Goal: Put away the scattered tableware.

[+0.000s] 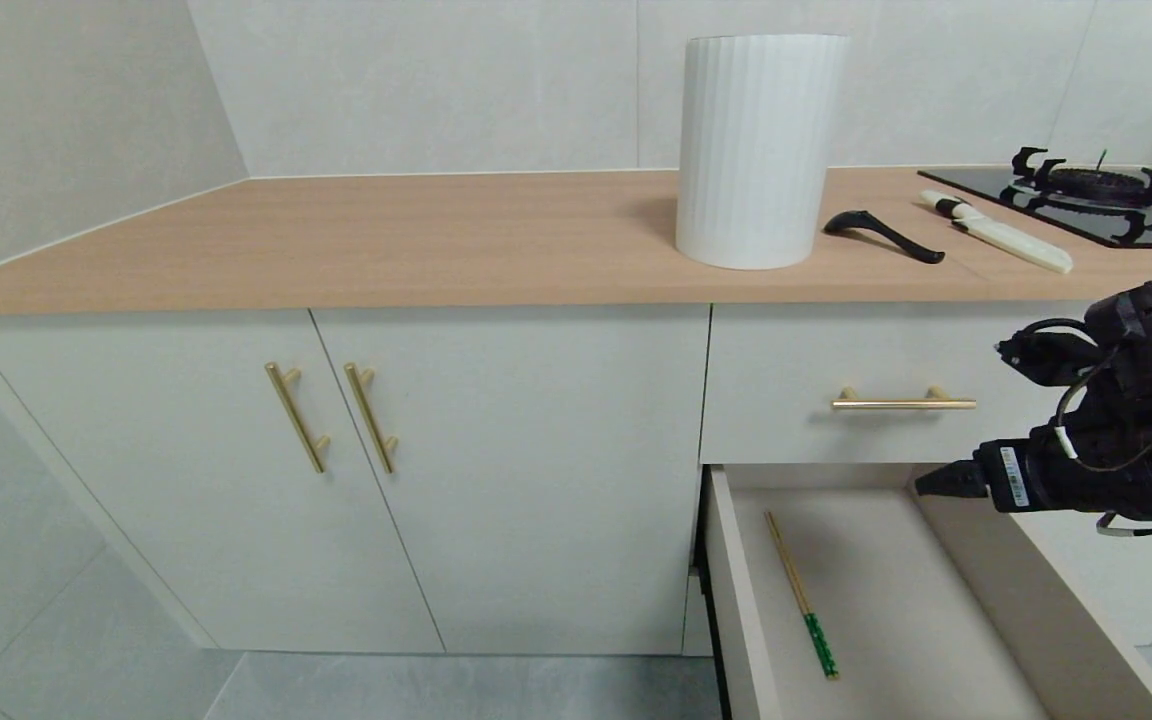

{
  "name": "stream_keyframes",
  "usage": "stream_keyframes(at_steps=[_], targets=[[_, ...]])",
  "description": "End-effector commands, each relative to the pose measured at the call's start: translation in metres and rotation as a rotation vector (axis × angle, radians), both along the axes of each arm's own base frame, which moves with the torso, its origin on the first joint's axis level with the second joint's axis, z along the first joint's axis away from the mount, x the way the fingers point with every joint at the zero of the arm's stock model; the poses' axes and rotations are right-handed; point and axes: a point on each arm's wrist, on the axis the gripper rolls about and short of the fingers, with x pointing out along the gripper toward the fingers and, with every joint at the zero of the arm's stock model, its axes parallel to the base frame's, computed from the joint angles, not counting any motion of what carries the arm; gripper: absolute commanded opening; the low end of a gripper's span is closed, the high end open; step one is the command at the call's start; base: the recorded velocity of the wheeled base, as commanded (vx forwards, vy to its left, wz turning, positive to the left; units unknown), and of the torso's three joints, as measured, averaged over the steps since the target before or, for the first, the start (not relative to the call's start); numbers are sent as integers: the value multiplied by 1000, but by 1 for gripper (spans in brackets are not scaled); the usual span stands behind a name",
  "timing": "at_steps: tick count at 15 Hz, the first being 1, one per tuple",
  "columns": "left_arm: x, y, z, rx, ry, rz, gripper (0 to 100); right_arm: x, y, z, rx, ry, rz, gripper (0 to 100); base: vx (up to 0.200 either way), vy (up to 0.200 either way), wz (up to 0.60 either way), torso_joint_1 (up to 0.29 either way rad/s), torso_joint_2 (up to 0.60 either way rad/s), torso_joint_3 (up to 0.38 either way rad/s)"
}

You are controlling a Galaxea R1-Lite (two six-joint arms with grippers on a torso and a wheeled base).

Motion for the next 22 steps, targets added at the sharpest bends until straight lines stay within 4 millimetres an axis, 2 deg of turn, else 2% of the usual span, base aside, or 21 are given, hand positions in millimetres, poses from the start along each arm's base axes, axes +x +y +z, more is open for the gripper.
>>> stream_keyframes(at_steps=[1,7,18,20,22], targets=[[0,0,0,0,1,1,100,-3,-1,5,3,-17,-1,100,0,0,0,12,-119,-300],[0,0,0,0,1,1,100,-4,-2,6,3,-22,-4,100,0,0,0,81,-455,-343],[0,0,0,0,1,1,100,2,0,5,24,-43,52,100,0,0,0,167,-478,-317],[0,0,0,0,1,1,100,18,-5,5,6,-88,76,100,0,0,0,161,-415,-242],[0,0,0,0,1,1,100,49,-7,16,12,-158,108,100,0,0,0,56,-129,-88]])
